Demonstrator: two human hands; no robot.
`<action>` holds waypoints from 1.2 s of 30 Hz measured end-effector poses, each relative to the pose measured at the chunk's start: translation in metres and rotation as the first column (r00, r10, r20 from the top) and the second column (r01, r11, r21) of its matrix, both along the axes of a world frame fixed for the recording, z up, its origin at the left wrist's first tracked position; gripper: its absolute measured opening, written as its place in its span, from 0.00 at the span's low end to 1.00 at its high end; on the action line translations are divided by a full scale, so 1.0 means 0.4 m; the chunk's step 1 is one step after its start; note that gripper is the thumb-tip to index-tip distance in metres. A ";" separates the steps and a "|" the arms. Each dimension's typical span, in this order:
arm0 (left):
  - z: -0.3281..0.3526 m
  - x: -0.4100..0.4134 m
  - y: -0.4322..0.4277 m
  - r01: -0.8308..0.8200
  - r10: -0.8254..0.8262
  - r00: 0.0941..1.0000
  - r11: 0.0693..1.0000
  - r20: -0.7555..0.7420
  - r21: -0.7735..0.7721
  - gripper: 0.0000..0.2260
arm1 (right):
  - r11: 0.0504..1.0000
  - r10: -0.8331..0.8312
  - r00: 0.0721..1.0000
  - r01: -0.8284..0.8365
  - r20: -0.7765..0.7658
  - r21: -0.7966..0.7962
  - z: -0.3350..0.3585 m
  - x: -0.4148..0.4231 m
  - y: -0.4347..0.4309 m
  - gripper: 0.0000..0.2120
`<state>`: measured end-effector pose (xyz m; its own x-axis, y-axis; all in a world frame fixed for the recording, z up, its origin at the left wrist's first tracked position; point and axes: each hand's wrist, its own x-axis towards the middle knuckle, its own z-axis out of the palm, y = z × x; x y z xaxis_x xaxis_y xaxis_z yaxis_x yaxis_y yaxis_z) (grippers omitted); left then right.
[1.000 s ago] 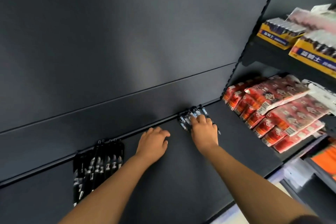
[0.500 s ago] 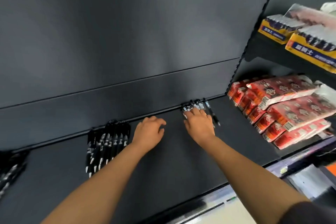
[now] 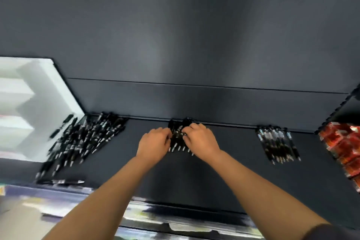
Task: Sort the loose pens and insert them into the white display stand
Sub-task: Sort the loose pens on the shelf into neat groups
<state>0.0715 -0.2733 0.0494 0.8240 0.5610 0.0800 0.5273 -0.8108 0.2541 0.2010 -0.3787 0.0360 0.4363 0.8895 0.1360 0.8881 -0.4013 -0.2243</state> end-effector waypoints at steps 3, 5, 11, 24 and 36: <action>0.004 -0.105 0.078 -0.096 0.097 0.995 0.995 -0.015 0.015 0.09 | 0.995 0.097 0.995 -0.097 -0.018 -0.012 0.005 -0.078 0.108 0.15; 0.003 -0.166 0.131 -0.143 0.143 0.990 0.990 -0.021 -0.001 0.09 | 0.989 0.148 0.988 -0.149 -0.045 -0.022 0.007 -0.125 0.173 0.15; -0.009 -0.316 0.313 -0.211 0.209 0.977 0.976 -0.033 -0.057 0.11 | 0.976 0.203 0.975 -0.209 -0.095 -0.060 0.010 -0.253 0.368 0.15; -0.106 -0.310 0.536 0.022 -0.011 0.949 0.999 -0.316 0.032 0.16 | 0.971 -0.098 0.911 -0.001 -0.400 -0.240 -0.062 -0.318 0.497 0.17; -0.168 -0.224 0.496 0.050 -0.030 0.943 0.997 -0.332 0.051 0.17 | 0.969 -0.171 0.850 0.052 -0.498 -0.243 -0.103 -0.297 0.513 0.19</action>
